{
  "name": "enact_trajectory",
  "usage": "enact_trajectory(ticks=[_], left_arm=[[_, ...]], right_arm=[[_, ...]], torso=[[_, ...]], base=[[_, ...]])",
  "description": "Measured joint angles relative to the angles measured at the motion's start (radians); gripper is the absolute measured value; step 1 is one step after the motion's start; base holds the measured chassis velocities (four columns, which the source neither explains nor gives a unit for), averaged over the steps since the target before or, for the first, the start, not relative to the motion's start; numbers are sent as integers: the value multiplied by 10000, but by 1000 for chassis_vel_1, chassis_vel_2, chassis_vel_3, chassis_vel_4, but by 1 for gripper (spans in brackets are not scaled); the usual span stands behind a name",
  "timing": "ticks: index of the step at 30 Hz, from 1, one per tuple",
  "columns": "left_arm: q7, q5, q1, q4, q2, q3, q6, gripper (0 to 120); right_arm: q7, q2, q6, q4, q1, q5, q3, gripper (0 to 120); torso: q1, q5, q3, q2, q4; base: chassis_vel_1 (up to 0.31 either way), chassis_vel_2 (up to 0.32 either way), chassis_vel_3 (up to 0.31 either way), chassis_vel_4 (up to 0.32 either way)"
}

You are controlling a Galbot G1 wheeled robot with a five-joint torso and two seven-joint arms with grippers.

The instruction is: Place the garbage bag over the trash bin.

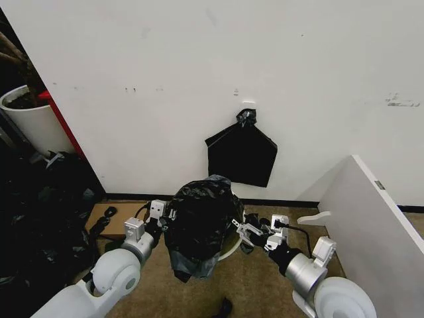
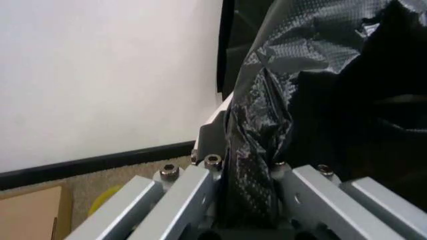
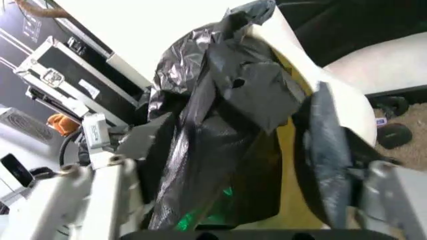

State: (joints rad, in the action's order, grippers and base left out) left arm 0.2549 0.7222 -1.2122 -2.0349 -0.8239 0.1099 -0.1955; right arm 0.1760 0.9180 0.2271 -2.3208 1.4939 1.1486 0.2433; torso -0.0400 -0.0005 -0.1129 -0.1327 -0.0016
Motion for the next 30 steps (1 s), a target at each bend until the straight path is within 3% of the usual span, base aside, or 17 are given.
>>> enact_trajectory(ticks=[9, 19, 30], left_arm=[[0, -7, 1, 4, -8, -1, -3, 1], [47, 262, 46, 18, -31, -6, -22, 1], [247, 1336, 94, 43, -71, 26, -66, 1]], right_arm=[[69, 56, -57, 91, -47, 44, -37, 31], [72, 86, -186, 326, -81, 70, 8, 0], [128, 145, -296, 650, 66, 127, 499, 0]], torso=[[0, 1, 0, 0, 0], [0, 1, 0, 0, 0], [0, 1, 0, 0, -1]], base=[[0, 0, 0, 0], [0, 0, 0, 0], [0, 0, 0, 0]])
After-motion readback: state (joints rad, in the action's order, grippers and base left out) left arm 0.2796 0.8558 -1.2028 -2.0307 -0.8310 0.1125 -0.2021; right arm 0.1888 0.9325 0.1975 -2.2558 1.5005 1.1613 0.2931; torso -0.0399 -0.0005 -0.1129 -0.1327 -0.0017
